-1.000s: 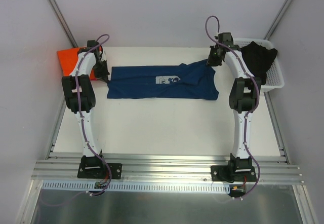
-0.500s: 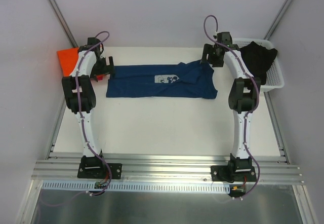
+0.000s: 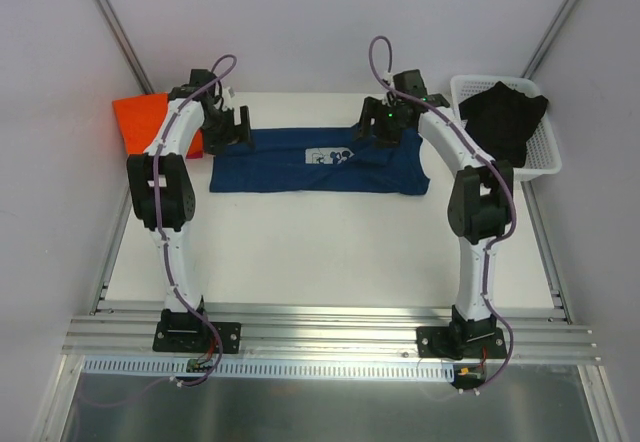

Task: Fold and stack the t-shirts
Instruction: Fold the other side of the tshirt into a rectangle

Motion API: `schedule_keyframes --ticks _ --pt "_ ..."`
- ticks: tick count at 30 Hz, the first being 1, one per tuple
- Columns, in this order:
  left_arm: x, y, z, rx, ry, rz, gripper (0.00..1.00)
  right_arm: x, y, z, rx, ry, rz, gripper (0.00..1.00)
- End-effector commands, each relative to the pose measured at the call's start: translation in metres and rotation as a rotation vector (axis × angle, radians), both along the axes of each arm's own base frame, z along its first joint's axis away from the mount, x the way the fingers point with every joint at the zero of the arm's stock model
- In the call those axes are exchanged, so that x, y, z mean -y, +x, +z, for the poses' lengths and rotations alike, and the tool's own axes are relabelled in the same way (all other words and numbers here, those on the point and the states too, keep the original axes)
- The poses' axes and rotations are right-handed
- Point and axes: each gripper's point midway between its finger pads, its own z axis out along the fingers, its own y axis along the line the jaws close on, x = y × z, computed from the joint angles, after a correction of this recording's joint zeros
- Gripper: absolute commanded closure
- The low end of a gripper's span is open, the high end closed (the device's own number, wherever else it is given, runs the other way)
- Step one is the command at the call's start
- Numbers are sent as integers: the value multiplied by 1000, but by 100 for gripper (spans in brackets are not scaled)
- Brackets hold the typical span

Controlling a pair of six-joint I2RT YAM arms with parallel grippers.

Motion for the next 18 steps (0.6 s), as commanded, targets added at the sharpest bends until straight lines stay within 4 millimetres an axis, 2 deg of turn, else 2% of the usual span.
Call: schedule_keyframes --ticks 1,2,5,7,8,18 --pt "11 -8 -40 -123 -88 -17 12 -33 -20 -14 -96 78 41 28" --pt "11 -8 -48 -144 -92 -16 13 -36 -20 -19 -108 75 44 29" --pt "12 -6 -57 -158 -93 -15 14 -41 -23 -35 -137 61 50 29" --pt "14 -2 -57 -152 -96 -18 15 -42 -21 -43 -145 54 54 29" --pt "24 -4 -61 -159 -93 -40 15 -39 -20 -45 -146 47 50 29" --pt "28 -7 -70 -185 -98 -40 15 -34 -14 -73 -176 -3 40 29"
